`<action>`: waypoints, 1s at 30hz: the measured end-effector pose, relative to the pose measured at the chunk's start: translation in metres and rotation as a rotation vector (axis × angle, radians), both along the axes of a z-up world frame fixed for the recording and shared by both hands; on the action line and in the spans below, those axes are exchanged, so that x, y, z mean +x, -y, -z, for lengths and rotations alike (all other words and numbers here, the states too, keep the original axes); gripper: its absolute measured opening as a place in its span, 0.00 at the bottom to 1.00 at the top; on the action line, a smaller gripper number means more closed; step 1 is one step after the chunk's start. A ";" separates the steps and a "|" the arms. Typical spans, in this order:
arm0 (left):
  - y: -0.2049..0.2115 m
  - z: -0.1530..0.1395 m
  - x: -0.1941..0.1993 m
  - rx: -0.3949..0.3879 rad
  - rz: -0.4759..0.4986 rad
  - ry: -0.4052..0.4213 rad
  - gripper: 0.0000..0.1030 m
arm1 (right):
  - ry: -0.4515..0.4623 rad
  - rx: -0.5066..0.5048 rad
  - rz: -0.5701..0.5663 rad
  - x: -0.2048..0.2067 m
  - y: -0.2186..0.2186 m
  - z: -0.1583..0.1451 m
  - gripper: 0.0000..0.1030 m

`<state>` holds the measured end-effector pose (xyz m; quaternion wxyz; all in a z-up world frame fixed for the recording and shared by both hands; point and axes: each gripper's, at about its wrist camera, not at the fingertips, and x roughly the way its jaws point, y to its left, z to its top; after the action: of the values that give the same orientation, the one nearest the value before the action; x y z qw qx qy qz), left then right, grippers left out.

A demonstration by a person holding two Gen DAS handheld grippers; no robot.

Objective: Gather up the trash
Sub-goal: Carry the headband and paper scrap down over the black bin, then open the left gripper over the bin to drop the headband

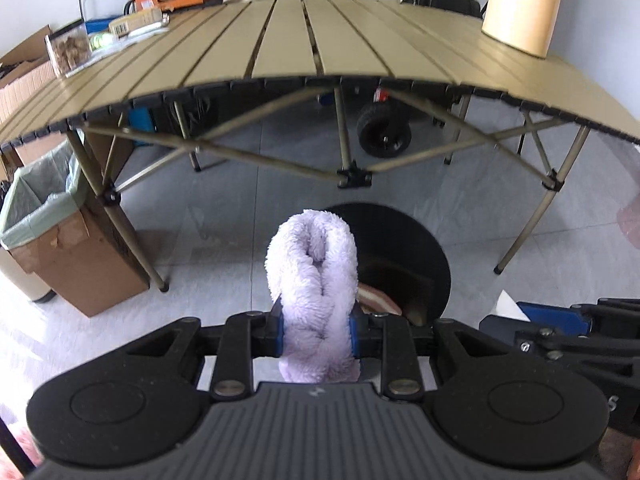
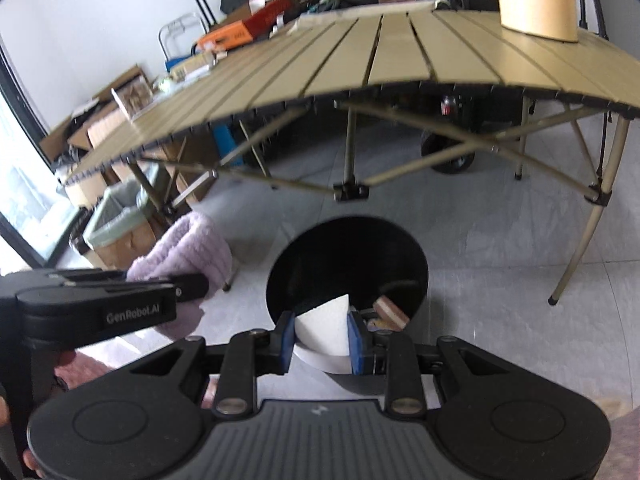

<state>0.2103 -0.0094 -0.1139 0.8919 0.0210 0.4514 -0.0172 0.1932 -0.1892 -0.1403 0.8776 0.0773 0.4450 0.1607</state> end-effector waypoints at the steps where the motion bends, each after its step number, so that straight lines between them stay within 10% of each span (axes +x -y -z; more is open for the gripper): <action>1: -0.001 0.003 0.001 0.000 -0.003 -0.011 0.27 | -0.010 -0.007 -0.003 0.000 -0.001 0.004 0.26; 30: -0.021 0.075 0.053 -0.047 -0.093 -0.199 0.27 | -0.125 -0.127 -0.013 0.043 -0.012 0.056 0.26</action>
<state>0.2637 0.0112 -0.1893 0.8428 -0.0228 0.5376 0.0114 0.2363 -0.1770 -0.1961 0.8501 0.0287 0.5087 0.1328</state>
